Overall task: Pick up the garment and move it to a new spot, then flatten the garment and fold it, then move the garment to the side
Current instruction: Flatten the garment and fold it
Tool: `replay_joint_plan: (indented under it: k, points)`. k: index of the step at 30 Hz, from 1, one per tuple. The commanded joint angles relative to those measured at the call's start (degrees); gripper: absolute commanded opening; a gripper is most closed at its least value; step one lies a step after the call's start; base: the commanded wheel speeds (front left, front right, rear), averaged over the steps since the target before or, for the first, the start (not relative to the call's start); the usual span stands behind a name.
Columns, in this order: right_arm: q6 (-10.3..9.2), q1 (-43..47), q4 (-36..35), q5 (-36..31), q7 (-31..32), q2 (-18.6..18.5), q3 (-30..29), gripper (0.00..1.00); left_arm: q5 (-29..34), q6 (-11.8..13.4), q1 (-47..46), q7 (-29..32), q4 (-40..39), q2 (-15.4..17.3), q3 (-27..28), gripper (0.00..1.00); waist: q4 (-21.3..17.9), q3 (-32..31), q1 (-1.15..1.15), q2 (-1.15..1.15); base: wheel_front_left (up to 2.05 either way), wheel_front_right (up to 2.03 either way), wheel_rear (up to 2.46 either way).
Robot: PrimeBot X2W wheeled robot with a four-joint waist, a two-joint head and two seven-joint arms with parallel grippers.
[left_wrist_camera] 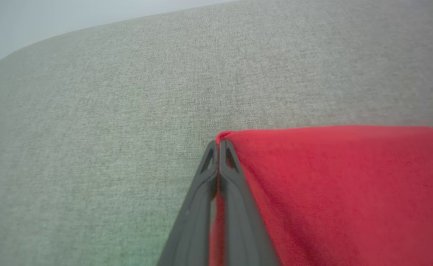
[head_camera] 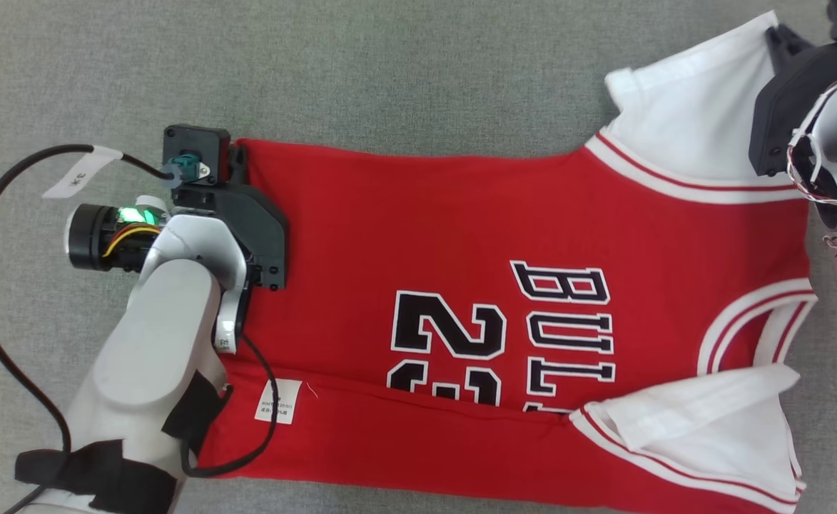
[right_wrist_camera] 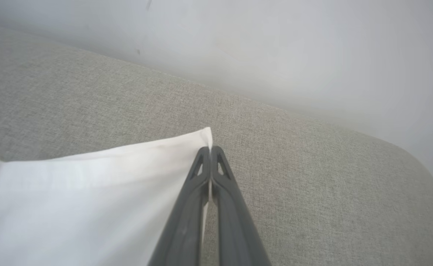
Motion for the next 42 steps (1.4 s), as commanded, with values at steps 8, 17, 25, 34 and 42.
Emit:
replay_joint_plan:
  k: [8,17,25,34,42]
  points:
    - [-0.01,3.3,0.1,-0.5,-5.9,2.5,-2.2,0.00,0.0,0.0,2.1,-3.1,-0.2,2.3,0.1,0.00,-1.0,-2.3,-0.01,0.00,0.00,0.00,0.00]
    - [0.00,17.0,-17.1,17.6,-5.2,-2.3,6.7,0.00,-0.1,1.3,10.0,-7.0,-6.1,3.9,-0.5,0.00,-1.8,-6.7,-0.01,0.00,0.00,0.00,0.00]
    - [0.00,32.8,-35.2,29.4,-0.5,-13.2,9.2,0.00,1.5,2.2,19.1,-9.8,-14.6,7.2,-1.8,0.00,-2.4,-9.7,-0.01,0.00,0.00,0.00,0.00]
    - [0.00,45.7,-46.8,35.4,7.1,-19.1,8.1,0.00,1.1,4.3,27.6,-10.5,-20.1,9.8,-1.9,0.00,-3.9,-12.9,-0.01,0.00,0.00,0.00,0.00]
    - [0.00,53.2,-52.6,37.4,14.7,-18.8,5.8,0.00,-0.8,5.6,32.6,-10.1,-21.0,10.1,-1.3,0.00,-4.4,-15.1,-0.01,0.00,0.00,0.00,0.00]
